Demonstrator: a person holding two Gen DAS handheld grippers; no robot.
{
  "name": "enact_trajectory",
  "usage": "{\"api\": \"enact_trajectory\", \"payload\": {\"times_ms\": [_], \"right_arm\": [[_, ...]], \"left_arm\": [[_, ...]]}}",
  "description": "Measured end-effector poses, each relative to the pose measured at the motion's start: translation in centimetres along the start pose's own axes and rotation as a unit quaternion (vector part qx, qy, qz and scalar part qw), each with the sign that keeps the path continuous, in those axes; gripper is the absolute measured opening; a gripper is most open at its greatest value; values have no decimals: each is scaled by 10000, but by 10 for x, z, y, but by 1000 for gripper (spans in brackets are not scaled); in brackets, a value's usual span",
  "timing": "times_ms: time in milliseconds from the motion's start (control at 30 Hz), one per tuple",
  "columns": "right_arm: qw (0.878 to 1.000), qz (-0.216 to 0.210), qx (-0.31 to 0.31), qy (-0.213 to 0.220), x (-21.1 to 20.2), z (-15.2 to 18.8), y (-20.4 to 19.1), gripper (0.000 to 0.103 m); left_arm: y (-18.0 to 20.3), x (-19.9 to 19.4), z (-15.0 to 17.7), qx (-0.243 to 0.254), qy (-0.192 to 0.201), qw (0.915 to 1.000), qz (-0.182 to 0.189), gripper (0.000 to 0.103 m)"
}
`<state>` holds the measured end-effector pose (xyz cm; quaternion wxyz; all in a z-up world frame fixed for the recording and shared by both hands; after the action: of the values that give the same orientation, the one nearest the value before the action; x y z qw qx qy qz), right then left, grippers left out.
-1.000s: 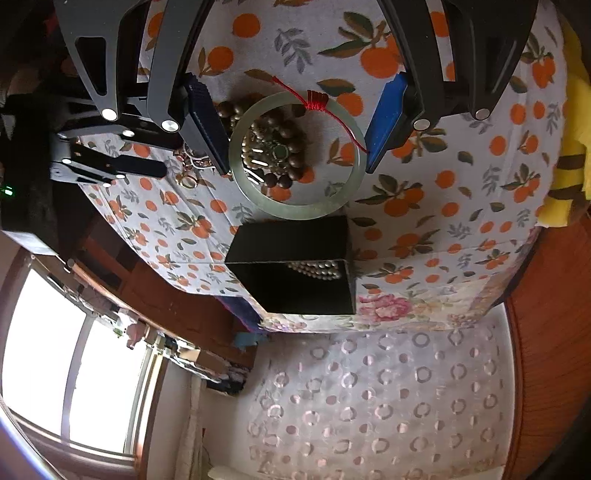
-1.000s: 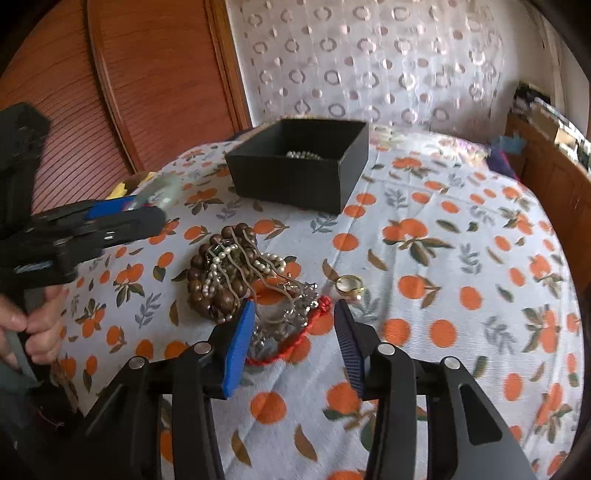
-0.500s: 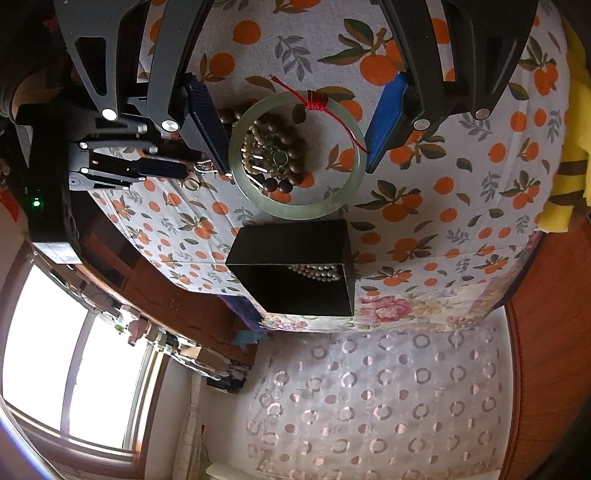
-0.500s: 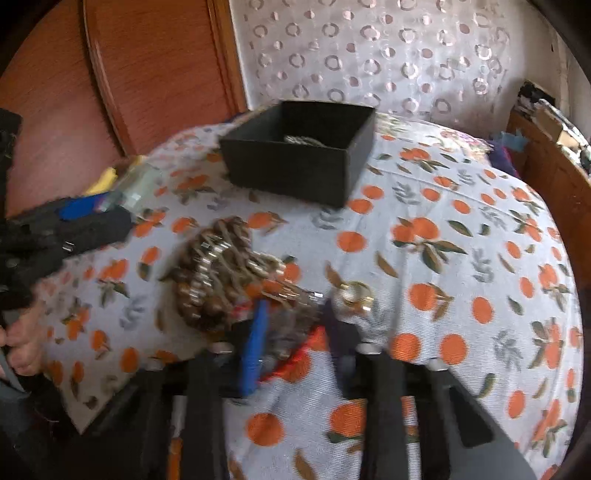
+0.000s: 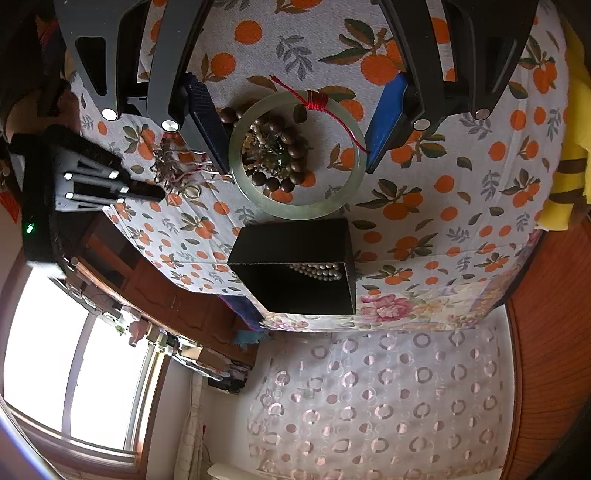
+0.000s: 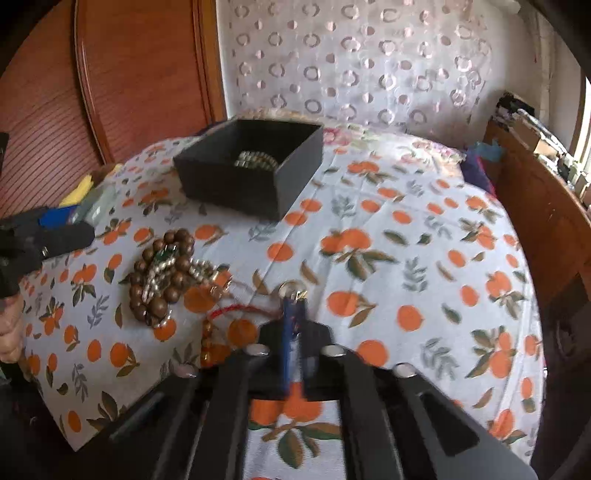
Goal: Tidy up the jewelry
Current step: 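Grasp the wavy metal hairpins with the right tool while the left tool grasps the jade bangle, then carry the hairpins into the box and open the right tool while the left carries the jade bangle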
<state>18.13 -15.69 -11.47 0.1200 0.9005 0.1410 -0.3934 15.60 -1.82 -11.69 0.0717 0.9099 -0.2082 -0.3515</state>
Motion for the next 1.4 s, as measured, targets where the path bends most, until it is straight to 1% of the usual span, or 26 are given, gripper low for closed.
{"api": "enact_trajectory", "payload": {"times_ms": [133,233,333,367,400,433,467,500,633,700,733,767,800,867,1000,1200,1267,1400], "right_arm": [[10000,-8,-13,56,-4,-4,3,0],[9998,-138,125,-30,-2,-1,4,1],[9994,-173,285,-95,1,2,4,1],[9993,-178,294,-110,2,4,2,7],[9993,-187,307,-117,3,5,1,22],[9991,-204,333,-145,5,6,-1,32],[9989,-207,370,-175,6,8,-2,47],[9988,-212,394,-193,9,10,-3,47],[9980,-303,412,-369,18,16,-9,47],[9972,-398,502,-385,18,17,-9,43],[9966,-463,544,-411,19,18,-9,39],[9962,-477,589,-431,18,17,-9,32],[9962,-465,601,-433,18,17,-8,18],[9953,-542,667,-454,17,17,-6,17],[9960,-485,686,-312,10,13,-2,15],[9982,-251,532,70,-10,-3,4,9],[9989,-139,413,170,-15,-7,4,9],[9987,-163,408,249,-20,-12,6,9]], "left_arm": [[2,0,1,22,-8,10000,7,69],[3,0,1,20,-5,10000,9,69],[3,0,1,21,-9,10000,9,69],[3,1,1,21,-8,10000,7,69],[3,0,1,22,-7,10000,8,69],[4,0,1,20,-8,10000,14,69],[4,0,1,19,-10,10000,21,69],[5,1,2,24,-13,10000,24,69],[9,4,5,20,-36,10000,37,69],[9,4,6,13,-39,10000,45,69],[9,4,6,10,-39,10000,50,69],[9,4,7,6,-41,10000,56,69],[9,5,7,7,-45,10000,57,69],[8,4,7,17,-38,10000,49,69],[8,4,6,13,-32,10000,42,69],[9,4,7,14,-14,10000,52,69],[9,3,6,16,-11,10000,53,69],[10,4,6,18,-5,10000,57,69]]}}
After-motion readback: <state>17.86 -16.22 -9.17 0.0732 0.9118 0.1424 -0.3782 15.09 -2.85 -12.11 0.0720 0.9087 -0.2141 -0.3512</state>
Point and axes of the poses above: each gripper's, at about its wrist camera, not at the fingertips, and x roughly the way its jaws point, y to its right, z to its underside, the point moved 8 cm from there along x, roughly the way its jaws point, and after that the axes turned 11 degrees about z, right-handed, at the moved point
